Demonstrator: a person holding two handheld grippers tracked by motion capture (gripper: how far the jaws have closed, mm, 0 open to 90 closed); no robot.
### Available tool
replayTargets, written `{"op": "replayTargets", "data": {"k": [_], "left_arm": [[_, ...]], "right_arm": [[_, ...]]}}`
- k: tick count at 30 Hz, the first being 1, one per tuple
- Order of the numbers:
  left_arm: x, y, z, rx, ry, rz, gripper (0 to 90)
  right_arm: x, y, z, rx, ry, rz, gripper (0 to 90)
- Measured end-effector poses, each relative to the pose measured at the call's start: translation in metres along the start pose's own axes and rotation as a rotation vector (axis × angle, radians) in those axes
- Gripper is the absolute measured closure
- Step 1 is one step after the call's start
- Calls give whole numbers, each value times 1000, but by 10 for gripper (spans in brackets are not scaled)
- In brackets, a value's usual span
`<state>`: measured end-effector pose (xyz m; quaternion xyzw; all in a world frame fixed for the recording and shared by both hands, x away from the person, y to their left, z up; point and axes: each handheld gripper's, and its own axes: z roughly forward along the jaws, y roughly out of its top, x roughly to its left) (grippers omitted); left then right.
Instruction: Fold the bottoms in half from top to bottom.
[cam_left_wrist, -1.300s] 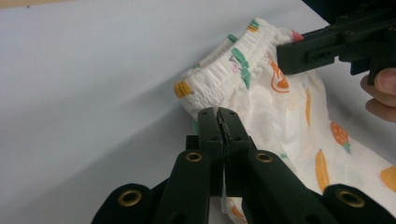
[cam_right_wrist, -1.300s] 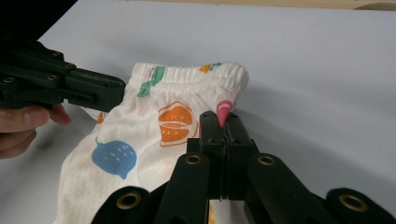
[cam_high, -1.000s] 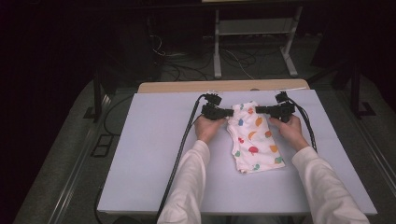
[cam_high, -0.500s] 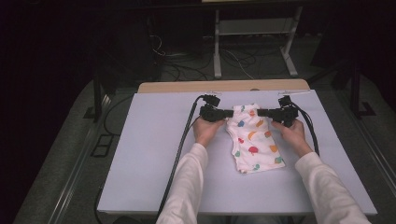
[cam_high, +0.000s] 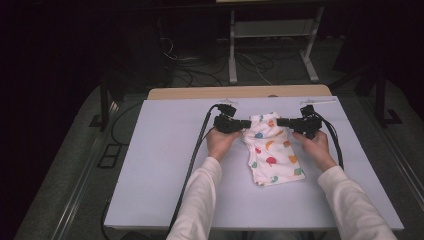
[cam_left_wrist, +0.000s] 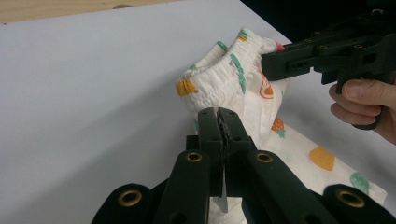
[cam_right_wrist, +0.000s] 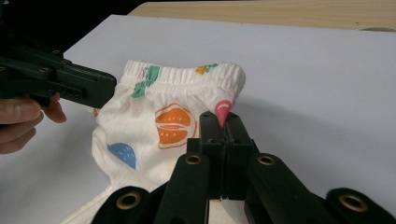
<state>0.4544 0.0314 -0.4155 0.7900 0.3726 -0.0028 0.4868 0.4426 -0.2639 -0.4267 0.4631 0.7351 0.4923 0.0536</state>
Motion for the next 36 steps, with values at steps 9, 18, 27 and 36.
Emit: {"op": "replayTargets", "data": {"k": [9,18,27,36], "left_arm": [[-7,-5,-1,0,-12,4,885],[-13,-8,0,11,-22,11,885],[-22,-13,-5,14,-27,12,885],[-25,-21,-6,12,-44,2,885]], "right_arm": [[3,-6,-6,-3,-2,-4,871],[6,-11,-11,-12,0,-9,871],[10,-18,-16,-12,-4,-2,872],[18,-22,-20,-5,-11,-17,872]]}}
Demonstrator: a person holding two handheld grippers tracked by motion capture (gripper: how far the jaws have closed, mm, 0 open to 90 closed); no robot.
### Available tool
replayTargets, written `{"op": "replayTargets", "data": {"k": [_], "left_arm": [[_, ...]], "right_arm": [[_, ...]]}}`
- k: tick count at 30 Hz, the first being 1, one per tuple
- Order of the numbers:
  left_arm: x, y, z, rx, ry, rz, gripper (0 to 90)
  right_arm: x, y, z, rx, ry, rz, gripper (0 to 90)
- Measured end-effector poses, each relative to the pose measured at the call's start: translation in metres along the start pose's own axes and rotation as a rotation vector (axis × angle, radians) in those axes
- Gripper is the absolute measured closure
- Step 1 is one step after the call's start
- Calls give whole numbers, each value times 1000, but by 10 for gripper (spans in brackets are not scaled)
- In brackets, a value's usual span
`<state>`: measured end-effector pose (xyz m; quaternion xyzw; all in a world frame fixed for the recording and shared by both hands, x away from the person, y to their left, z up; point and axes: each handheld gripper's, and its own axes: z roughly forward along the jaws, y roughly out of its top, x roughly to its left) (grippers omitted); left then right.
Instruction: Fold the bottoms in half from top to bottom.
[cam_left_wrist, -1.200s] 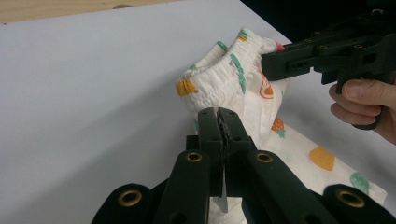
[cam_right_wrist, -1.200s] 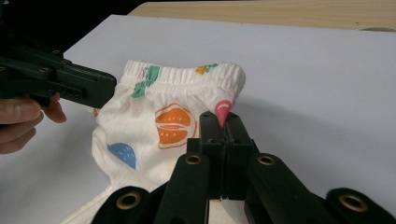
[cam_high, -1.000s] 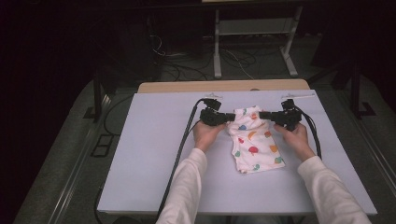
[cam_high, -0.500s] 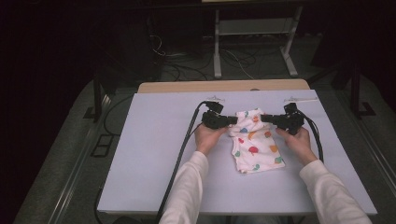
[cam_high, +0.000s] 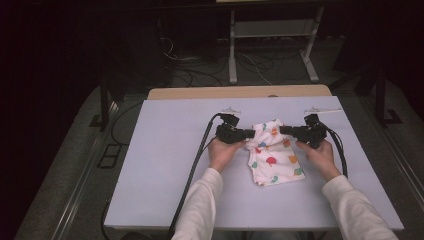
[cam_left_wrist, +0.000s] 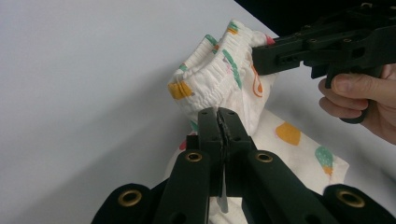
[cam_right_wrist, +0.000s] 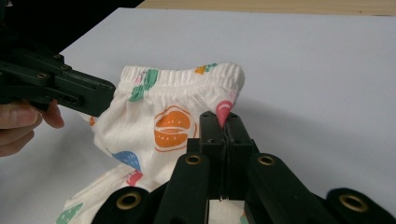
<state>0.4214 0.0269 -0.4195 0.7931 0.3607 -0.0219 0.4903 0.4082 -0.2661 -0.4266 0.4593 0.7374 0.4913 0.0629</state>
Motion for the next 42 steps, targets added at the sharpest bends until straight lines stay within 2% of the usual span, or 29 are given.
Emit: {"op": "replayTargets", "data": {"k": [17,23,32,42], "left_arm": [[-15,-4,-2,19,-11,25,885],[-21,-11,0,28,-16,27,885],[-25,-18,-1,31,-26,21,885],[-30,-23,-3,41,-37,35,885]], "right_arm": [[8,-11,-12,12,-15,-7,871],[11,-14,-16,25,-17,-9,871],[16,-21,-19,43,-22,-22,871],[17,-26,-21,56,-19,-22,871]]}}
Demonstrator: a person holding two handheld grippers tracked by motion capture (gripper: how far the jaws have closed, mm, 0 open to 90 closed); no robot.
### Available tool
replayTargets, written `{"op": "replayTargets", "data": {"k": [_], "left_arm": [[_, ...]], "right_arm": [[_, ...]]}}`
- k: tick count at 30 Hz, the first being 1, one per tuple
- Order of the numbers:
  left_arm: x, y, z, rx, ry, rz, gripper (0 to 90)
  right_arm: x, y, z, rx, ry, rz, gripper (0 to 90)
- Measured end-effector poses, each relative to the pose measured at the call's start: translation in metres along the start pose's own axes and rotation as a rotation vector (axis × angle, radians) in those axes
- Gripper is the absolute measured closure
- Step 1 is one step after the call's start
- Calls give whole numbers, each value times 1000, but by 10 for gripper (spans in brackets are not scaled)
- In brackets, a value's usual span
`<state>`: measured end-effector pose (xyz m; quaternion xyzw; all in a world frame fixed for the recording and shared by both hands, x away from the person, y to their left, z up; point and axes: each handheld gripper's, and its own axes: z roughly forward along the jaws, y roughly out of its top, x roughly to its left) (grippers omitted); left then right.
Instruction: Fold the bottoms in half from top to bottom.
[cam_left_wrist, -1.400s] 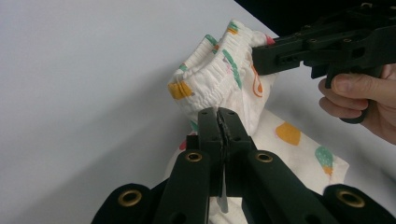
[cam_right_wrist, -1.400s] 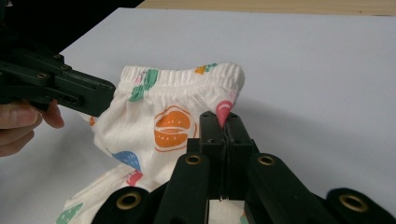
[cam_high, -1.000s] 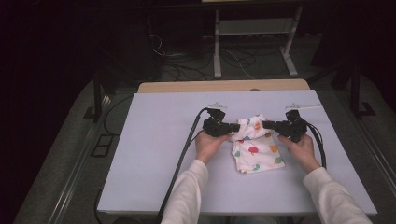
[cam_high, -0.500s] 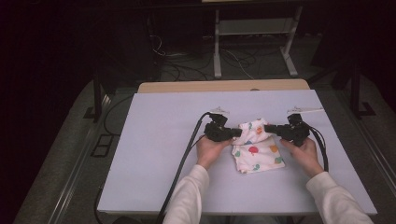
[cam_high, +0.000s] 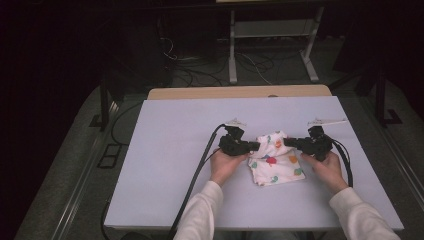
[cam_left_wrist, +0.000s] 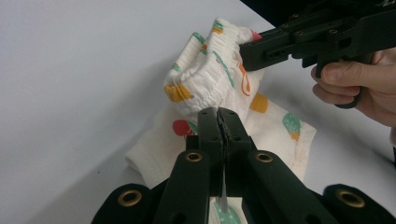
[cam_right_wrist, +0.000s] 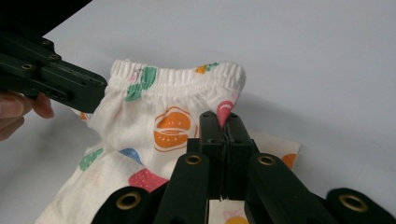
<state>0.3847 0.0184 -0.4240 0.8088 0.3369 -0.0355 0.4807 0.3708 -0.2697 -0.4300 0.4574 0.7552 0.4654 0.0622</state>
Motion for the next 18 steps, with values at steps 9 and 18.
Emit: {"op": "replayTargets", "data": {"k": [9,18], "left_arm": [[-7,-3,-1,1,-22,33,885],[-9,-11,1,9,-34,44,885]], "right_arm": [[3,-8,-6,12,-11,-11,870],[5,-11,-7,30,-22,-24,866]]}}
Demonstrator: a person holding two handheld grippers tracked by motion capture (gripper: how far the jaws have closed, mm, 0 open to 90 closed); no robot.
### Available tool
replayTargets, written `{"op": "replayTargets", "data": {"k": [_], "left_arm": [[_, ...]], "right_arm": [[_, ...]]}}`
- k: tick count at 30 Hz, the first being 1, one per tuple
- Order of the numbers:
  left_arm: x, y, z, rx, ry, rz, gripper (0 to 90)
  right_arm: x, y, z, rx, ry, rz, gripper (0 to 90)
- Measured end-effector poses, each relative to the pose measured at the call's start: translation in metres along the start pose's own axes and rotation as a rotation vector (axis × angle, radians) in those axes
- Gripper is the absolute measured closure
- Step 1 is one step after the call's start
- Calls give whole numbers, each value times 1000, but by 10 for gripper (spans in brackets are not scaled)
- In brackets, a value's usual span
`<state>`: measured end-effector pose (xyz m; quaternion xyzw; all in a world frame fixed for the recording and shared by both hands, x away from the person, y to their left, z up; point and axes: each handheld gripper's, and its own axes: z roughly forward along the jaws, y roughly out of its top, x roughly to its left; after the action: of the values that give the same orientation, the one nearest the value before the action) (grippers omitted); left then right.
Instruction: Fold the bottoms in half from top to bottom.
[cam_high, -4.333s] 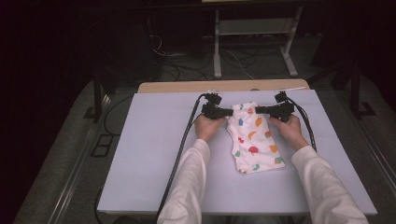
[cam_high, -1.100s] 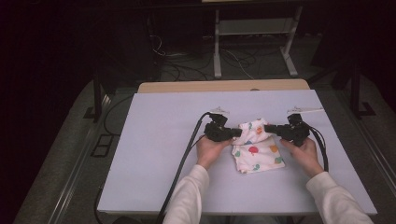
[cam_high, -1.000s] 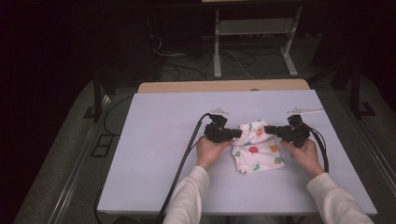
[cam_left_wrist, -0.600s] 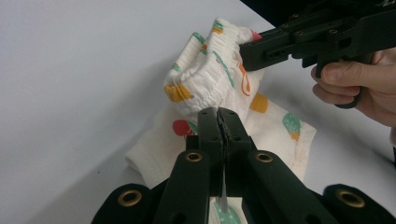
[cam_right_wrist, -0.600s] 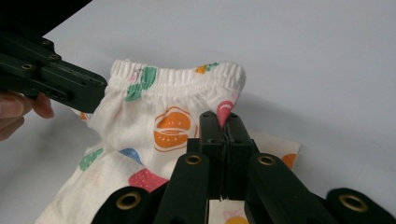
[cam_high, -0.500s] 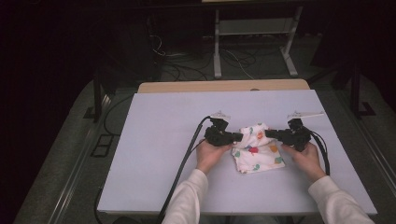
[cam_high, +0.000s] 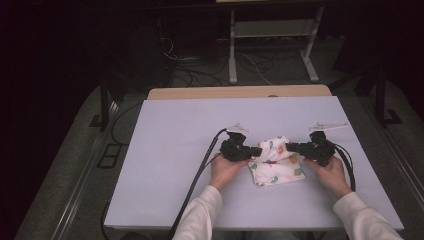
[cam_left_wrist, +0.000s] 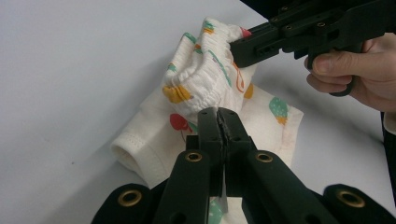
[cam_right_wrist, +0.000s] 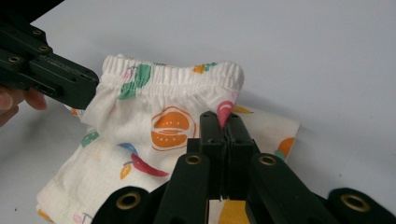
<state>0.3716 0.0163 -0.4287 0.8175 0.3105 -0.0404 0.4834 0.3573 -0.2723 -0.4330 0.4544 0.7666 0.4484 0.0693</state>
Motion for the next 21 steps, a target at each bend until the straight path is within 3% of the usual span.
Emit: {"op": "replayTargets", "data": {"k": [7,14,21], "left_arm": [[-6,-2,3,32,-3,69,885],[-10,-5,5,60,-14,135,885],[-13,-6,6,74,-21,185,885]], "right_arm": [[4,-6,-2,14,-5,20,835],[9,-11,-10,43,31,49,614],[12,-9,-16,3,69,67,509]]}}
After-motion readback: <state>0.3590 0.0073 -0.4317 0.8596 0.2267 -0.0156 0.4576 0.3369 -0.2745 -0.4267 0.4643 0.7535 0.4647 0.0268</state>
